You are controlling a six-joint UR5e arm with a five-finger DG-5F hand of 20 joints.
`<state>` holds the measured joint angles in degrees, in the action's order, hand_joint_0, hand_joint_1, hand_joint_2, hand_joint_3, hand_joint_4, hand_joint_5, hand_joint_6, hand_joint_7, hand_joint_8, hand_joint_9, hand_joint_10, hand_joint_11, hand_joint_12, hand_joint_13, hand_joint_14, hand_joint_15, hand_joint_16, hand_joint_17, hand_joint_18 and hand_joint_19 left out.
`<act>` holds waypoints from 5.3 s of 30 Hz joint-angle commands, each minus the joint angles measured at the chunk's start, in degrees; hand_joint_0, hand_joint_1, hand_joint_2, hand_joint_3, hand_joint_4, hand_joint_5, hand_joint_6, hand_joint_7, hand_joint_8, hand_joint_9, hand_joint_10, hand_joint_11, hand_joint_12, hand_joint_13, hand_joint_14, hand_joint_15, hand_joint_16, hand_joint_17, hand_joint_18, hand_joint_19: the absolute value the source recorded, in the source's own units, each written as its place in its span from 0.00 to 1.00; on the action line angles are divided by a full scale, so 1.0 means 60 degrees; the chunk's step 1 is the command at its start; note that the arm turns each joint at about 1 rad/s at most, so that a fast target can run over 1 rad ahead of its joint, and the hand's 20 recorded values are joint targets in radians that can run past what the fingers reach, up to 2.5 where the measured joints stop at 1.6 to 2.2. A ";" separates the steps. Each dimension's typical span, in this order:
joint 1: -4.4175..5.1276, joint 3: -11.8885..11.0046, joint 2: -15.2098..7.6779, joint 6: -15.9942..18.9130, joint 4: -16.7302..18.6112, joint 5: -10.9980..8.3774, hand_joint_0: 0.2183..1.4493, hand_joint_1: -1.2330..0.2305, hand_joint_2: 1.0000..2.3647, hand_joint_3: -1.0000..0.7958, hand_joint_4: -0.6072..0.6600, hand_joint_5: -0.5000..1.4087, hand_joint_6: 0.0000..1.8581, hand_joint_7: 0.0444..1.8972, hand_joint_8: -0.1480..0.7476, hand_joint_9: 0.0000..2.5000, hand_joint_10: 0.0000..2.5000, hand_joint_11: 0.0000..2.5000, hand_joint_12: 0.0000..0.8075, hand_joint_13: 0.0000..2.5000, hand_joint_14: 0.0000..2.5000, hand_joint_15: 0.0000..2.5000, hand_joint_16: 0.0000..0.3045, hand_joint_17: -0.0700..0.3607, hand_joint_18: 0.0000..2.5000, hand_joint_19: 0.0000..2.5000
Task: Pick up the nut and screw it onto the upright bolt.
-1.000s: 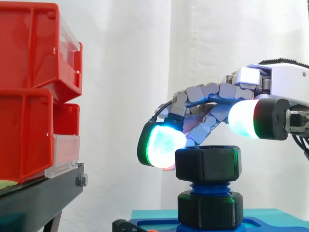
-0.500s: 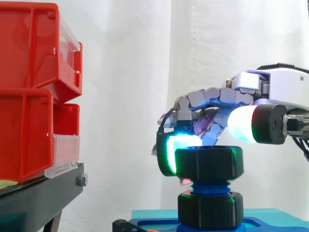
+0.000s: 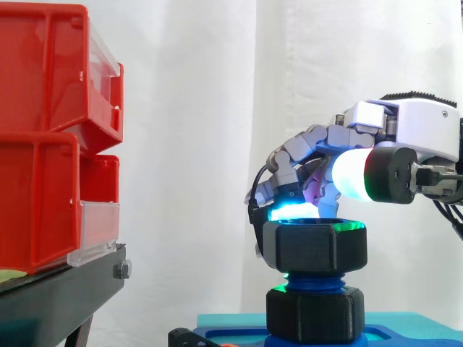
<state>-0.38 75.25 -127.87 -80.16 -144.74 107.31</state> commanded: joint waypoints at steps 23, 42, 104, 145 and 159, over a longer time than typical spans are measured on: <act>-0.0230 -0.0002 -0.0001 -0.0073 0.1199 0.0542 0.24 0.70 0.00 0.28 0.63 0.21 0.27 0.39 0.41 0.39 0.00 0.00 0.26 0.25 0.00 0.00 0.08 0.29 0.12 0.00; 0.0531 0.0012 -0.0001 -0.0293 0.0627 -0.0220 0.17 0.79 0.00 0.28 0.54 0.17 0.27 0.29 0.31 0.02 0.00 0.00 0.39 0.00 0.00 0.00 0.14 0.38 0.00 0.00; 0.0092 0.0012 -0.0001 -0.0483 -0.0427 0.0044 0.24 0.69 0.00 0.28 0.57 0.29 0.27 0.75 0.37 0.35 0.00 0.00 0.26 0.18 0.00 0.00 0.05 0.25 0.01 0.00; 0.0575 -0.0134 -0.0001 -0.0176 -0.0559 -0.0835 0.22 0.76 0.00 0.28 0.65 0.23 0.27 0.37 0.36 0.29 0.00 0.00 0.32 0.10 0.00 0.00 0.09 0.31 0.00 0.00; 0.0751 -0.0134 -0.0001 -0.0146 -0.0720 -0.0835 0.23 0.75 0.00 0.28 0.67 0.24 0.27 0.47 0.39 0.32 0.00 0.00 0.32 0.12 0.00 0.00 0.09 0.30 0.00 0.00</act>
<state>3.99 74.44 -127.88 -81.04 -149.12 102.28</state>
